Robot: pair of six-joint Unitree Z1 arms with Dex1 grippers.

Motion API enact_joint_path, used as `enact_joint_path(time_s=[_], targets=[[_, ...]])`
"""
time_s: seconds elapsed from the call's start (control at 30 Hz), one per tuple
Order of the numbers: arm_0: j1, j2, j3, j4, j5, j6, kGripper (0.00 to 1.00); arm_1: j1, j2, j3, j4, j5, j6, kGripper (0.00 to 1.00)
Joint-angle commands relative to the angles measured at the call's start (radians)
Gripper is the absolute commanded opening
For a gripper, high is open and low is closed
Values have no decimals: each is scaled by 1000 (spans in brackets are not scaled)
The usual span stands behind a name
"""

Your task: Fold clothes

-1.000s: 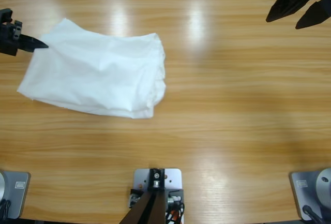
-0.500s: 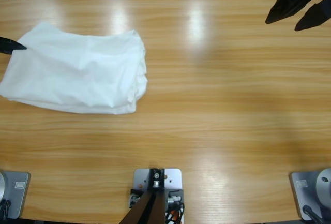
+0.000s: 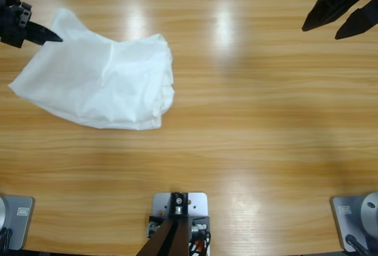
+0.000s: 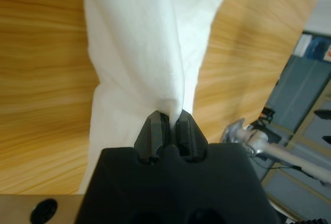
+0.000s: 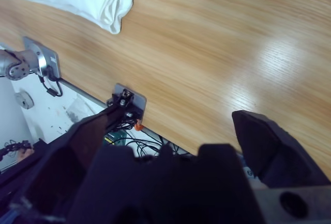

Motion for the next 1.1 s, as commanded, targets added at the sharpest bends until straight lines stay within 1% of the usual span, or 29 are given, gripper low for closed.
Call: enact_joint_path(time_s=[0.03,0.17,0.23,0.3,0.43,0.63,0.7,0.8,0.93,1.1], targets=[[-122,77,-57,15,-13,-69,0,7,-13,44,-16,16,-11,1000],[-175,99,-105,22,-13,-99,0,5,-18,56,-20,16,-16,1000],[-181,99,-129,33,-13,-107,0,3,-21,60,-21,17,-19,1000],[-164,91,-143,57,-10,-103,0,1,-23,62,-21,18,-20,1000],[-40,78,-129,118,-11,-79,0,-6,-25,64,-20,21,-25,1000],[156,65,-78,163,-2,19,0,-8,-21,68,-20,26,-31,1000],[204,68,-73,177,4,42,0,-8,-18,67,-20,27,-31,1000],[243,79,-73,194,18,64,0,-8,-15,67,-20,28,-31,1000],[245,104,-77,219,44,86,0,-9,-14,72,-20,28,-35,1000],[172,149,-112,233,54,75,0,-10,-11,76,-21,30,-39,1000]])
